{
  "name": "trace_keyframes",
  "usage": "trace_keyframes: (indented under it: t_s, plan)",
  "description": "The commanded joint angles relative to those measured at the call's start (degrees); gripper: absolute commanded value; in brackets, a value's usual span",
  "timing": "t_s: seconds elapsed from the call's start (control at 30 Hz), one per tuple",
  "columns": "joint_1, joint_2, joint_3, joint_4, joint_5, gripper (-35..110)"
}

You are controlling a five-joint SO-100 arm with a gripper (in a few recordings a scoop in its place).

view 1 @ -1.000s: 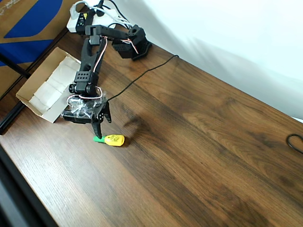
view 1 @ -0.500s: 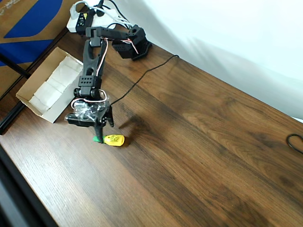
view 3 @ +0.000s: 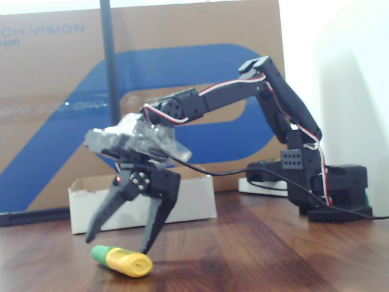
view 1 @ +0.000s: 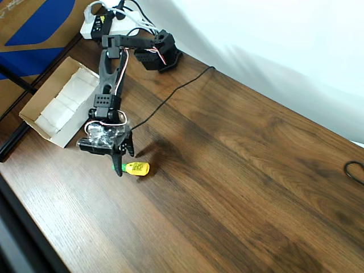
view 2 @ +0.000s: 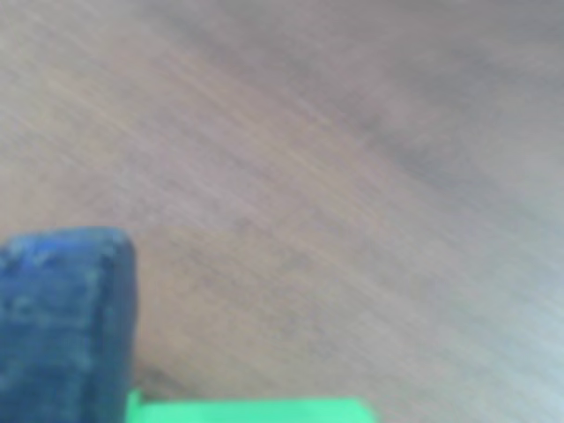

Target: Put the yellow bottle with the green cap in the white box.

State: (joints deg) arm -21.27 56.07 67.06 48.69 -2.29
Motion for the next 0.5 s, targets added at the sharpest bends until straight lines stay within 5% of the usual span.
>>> trace_keyframes:
  t_s: [0.0, 0.47]
  plan:
    - [0.4, 2.5, -3.3, 1.5, -1.5, 38]
    - [0.1, 4.2, -6.5, 3.4, -9.0, 39]
